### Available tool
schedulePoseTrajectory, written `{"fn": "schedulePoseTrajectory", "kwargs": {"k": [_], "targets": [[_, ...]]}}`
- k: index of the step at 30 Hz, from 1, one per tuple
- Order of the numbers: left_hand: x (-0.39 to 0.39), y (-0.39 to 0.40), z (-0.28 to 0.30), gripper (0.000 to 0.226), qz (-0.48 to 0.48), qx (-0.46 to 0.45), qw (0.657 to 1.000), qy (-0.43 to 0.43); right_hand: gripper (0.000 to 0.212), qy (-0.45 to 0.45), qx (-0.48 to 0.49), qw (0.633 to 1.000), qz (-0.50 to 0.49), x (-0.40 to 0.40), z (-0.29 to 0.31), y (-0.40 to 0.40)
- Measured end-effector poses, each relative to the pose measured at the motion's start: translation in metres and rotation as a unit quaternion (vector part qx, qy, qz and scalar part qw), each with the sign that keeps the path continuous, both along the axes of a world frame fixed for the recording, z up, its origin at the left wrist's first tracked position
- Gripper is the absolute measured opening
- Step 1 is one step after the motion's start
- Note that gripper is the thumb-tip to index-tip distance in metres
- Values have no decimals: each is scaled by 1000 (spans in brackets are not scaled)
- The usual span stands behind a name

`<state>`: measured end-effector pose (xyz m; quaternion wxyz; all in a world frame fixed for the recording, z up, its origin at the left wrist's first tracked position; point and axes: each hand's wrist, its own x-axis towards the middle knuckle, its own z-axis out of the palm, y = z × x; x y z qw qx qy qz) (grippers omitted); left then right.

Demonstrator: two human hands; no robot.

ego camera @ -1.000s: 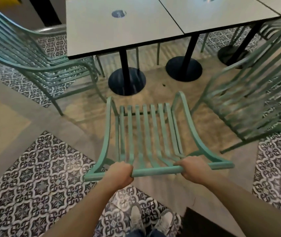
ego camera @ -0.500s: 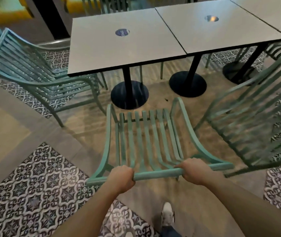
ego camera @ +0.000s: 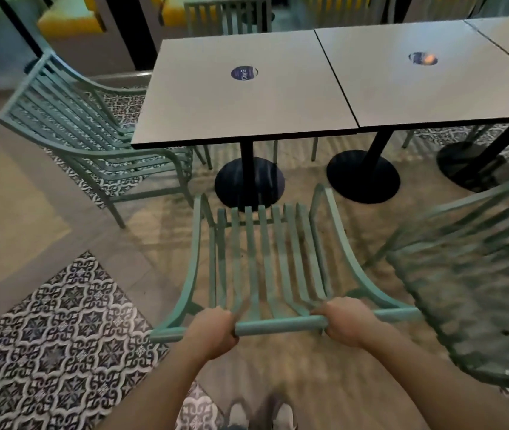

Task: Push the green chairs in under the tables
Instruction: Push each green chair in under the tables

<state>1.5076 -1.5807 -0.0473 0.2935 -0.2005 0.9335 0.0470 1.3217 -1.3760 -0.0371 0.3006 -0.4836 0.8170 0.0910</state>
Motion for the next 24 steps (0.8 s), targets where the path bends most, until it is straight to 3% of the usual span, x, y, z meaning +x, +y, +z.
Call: {"fn": "schedulePoseTrajectory", "kwargs": {"k": [3,5,7,9,11,13,14,16,17,18,19,20,22,24], "targets": [[2,-9,-2,36,37,81,996,-1,49,-22,2,1000,-5,-3,1,-1],[5,-26,0,56,97,200,975,-11,86,-92,-15,993,-74,-9,3,6],[11,-45,4,74,198,253,945,51,94,-112,-135,967,-182,-17,5,18],[21,-67,3,60,312,212,915,141,77,-11,-296,892,-340,-31,6,30],[38,-83,-1,36,421,112,874,214,69,51,-362,757,-541,-34,8,42],[62,-82,-1,21,543,58,792,274,74,11,-327,586,-741,-38,-9,64],[74,-77,-6,24,608,78,738,283,79,-55,-305,499,-810,-36,-15,72],[87,-54,-14,38,730,204,588,281,74,-234,-299,355,-854,-30,-21,76],[88,-44,-17,40,769,296,488,287,55,-306,-314,306,-845,-28,-19,74],[85,-35,-15,40,789,373,389,295,36,-337,-332,265,-840,-28,-16,68],[78,-28,-11,39,794,422,314,305,24,-344,-340,242,-841,-29,-16,63],[70,-25,-8,38,795,443,270,315,23,-339,-348,227,-844,-27,-18,57],[57,-22,-4,33,800,442,225,338,39,-338,-365,198,-845,-26,-23,55],[51,-24,-5,36,803,442,202,344,47,-341,-353,196,-849,-30,-22,53]]}}
